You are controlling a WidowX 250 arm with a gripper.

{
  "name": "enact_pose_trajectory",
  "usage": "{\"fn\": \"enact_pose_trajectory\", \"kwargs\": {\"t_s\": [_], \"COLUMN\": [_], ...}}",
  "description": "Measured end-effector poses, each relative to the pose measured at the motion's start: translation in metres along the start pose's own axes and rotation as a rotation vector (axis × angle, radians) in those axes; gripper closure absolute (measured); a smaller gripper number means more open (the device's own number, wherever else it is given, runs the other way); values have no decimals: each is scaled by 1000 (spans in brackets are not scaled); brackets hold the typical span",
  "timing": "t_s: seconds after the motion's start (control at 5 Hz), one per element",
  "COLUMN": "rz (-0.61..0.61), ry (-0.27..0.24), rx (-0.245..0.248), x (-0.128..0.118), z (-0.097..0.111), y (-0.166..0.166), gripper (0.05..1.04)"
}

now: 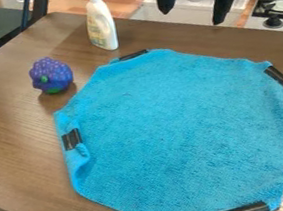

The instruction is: Fold the cloth from top left to bottom right

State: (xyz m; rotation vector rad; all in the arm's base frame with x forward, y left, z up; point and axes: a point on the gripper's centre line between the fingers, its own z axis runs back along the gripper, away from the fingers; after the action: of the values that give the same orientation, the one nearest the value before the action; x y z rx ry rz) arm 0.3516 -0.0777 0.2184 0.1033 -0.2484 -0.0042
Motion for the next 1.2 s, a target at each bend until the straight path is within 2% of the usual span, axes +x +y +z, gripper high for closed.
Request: {"fn": "enact_pose_trajectory", "kwargs": {"t_s": [0.2,0.4,0.6,0.8,1.0,1.2], "rz": [-6,30,51,31,-69,-176], "ry": [38,83,92,68,18,-11], "rx": [9,25,35,40,72,64], "x": [0,8,24,38,48,49], "z": [-14,-37,-48,-52,-61,-66], "y": [-3,9,9,13,35,64], "gripper": [82,82,82,82,82,82]}}
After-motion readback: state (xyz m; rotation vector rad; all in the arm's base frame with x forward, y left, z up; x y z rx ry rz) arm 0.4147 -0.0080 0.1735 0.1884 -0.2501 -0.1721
